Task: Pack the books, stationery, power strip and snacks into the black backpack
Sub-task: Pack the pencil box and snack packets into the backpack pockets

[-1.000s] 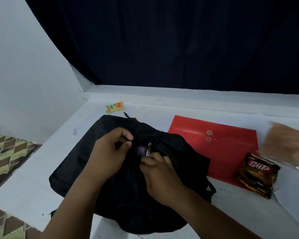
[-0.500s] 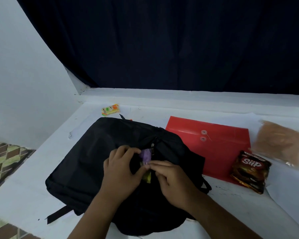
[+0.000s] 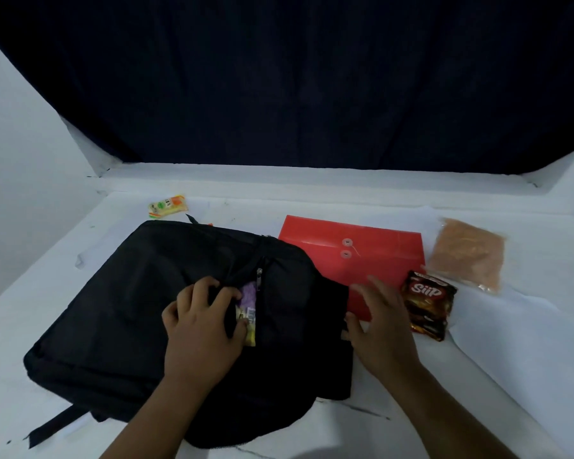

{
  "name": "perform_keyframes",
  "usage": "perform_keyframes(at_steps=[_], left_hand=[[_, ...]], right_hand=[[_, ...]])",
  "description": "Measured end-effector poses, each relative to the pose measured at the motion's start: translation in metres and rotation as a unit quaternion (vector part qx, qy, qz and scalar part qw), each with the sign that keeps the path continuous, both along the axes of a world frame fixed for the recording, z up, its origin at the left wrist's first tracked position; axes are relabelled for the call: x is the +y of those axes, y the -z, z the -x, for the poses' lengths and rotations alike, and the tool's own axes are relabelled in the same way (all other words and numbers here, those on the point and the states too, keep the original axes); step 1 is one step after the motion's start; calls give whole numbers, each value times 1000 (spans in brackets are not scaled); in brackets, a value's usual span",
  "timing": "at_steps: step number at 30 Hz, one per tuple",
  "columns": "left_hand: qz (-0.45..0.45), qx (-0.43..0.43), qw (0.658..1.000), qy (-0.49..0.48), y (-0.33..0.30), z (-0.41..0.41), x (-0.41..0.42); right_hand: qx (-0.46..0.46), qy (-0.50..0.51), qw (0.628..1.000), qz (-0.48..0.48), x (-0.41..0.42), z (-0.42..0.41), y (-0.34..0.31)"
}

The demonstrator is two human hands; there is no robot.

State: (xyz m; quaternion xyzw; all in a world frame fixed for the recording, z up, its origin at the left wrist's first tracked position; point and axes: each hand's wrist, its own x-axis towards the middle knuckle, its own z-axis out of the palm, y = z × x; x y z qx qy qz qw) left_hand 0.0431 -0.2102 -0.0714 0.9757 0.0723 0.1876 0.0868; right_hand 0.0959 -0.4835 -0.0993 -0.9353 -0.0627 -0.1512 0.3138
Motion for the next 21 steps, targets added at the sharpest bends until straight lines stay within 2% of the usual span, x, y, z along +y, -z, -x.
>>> perform_keyframes(at_steps=[3,6,8,12,16,18,21], left_hand=[[18,2,1000,0,-2,1,3],[31,0,1000,1,-2,1,4],[34,-5,999,1,-2,1,5],[37,-12,999,4,-1,0,6],[46,-13,999,4,-1,1,6],[52,-10,999,4,-1,1,7],[59,-11,998,9,-2,3,7]], right_hand=[[73,106,985,115,-14,-4,9],[173,148,961,154,-25,-5,18],[165,143,963,159,-26,-2,22],[66,110,986,109,-15,2,29],[9,83,994,77,-6,8,33],[-12,71,997,16,-4,10,31],[-26,40,987,-154,-2,10,13]])
